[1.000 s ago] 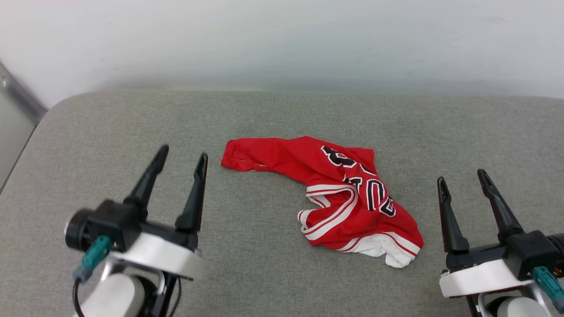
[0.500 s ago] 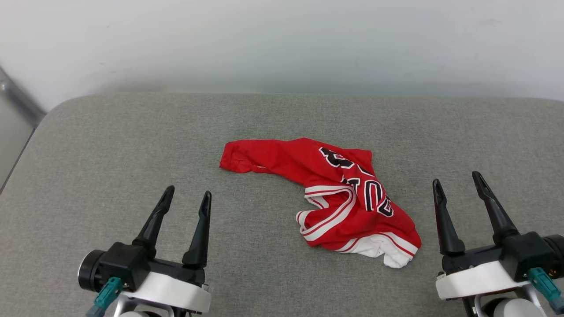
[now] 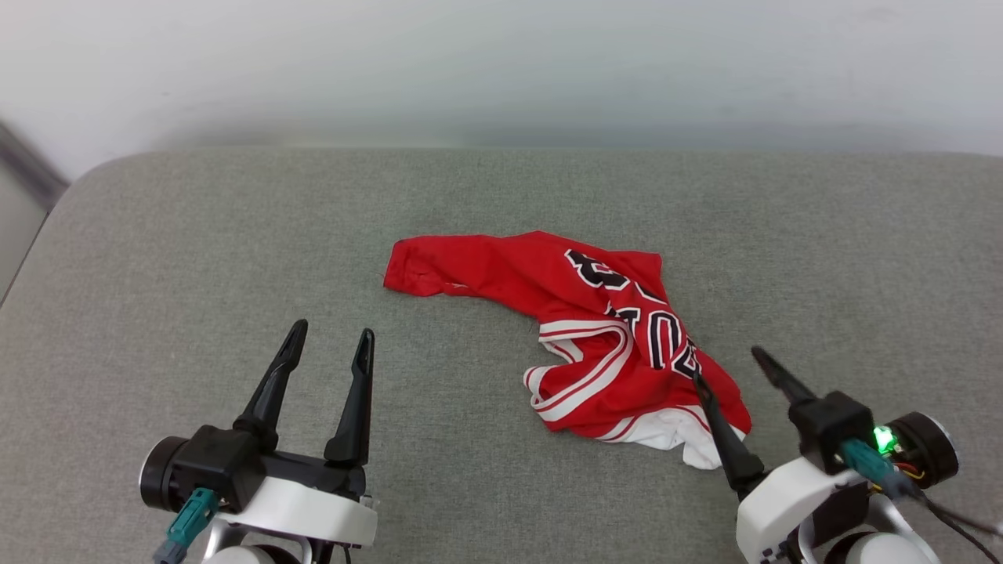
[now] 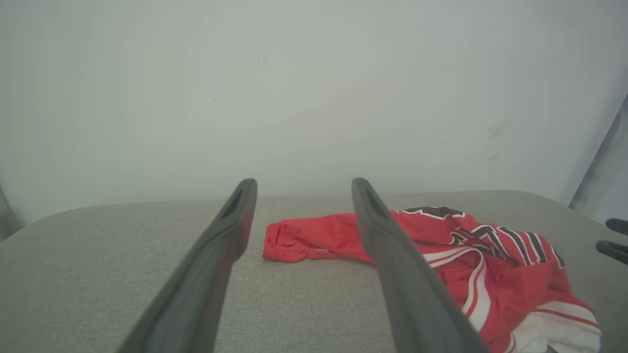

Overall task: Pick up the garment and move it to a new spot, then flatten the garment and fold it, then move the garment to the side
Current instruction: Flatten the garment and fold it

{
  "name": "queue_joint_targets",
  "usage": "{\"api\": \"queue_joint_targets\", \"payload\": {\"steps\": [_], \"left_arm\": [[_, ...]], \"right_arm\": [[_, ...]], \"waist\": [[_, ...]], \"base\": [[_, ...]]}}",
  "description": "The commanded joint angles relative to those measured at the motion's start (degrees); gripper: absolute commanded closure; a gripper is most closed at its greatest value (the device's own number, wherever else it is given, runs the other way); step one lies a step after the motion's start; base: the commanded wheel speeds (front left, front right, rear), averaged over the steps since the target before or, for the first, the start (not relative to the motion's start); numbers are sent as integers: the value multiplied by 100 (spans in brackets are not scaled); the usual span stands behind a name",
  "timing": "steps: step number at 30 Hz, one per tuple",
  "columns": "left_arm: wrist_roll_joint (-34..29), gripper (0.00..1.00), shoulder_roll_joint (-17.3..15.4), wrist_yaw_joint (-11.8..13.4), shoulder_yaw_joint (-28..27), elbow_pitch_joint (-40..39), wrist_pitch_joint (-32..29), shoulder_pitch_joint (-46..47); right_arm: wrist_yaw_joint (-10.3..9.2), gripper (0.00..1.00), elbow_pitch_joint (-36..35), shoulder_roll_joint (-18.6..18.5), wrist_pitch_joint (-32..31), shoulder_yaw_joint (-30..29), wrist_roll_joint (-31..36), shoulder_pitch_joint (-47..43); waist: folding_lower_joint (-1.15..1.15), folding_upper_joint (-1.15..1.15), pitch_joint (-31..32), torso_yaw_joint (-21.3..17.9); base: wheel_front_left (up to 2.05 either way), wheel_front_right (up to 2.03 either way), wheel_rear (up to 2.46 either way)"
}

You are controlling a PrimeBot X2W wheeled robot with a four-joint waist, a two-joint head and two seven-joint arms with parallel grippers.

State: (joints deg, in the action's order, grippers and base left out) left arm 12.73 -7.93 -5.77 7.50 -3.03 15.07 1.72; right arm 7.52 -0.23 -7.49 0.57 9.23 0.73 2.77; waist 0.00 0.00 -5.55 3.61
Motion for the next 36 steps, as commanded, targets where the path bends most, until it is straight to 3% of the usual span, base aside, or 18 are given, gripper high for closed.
{"api": "queue_joint_targets", "payload": {"steps": [1,5,10,15,24,25,26,27,36], "left_arm": [[-45,0,46,-33,-13,13,15,79],[-109,0,124,-104,-109,27,15,141],[-177,0,226,-152,-35,83,15,298],[-172,0,295,-161,20,149,15,421],[-151,0,337,-169,121,199,15,564],[-149,0,337,-169,127,204,15,557],[-147,0,336,-169,123,211,15,547],[-142,0,328,-169,127,240,15,527],[-140,0,210,-170,49,297,15,364]], "right_arm": [[-5,0,-52,-214,-398,164,-235,77],[-5,0,-381,-1034,-2185,962,-1107,197],[-5,0,-686,-1641,-3887,1334,-1823,529],[-4,0,-459,-1801,-4599,1443,-1878,852],[-4,0,508,-1918,-5070,1669,-1976,1002],[-3,52,614,-1940,-5133,1755,-2033,942],[-2,80,700,-1989,-5173,1825,-2075,903],[-2,100,769,-2073,-5162,1896,-2095,865],[-5,100,563,-2597,-4956,1966,-2512,594]], "waist": [[0,0,-55,41],[0,0,-213,116],[0,0,-434,345],[0,0,-617,661],[0,0,-837,1123],[0,0,-831,1135],[0,0,-822,1142],[0,0,-800,1144],[0,0,-447,766]], "base": [[0,0,0],[0,0,0],[0,0,0],[0,0,0],[0,0,0],[0,0,0],[0,0,0],[0,0,0],[0,0,0]]}}
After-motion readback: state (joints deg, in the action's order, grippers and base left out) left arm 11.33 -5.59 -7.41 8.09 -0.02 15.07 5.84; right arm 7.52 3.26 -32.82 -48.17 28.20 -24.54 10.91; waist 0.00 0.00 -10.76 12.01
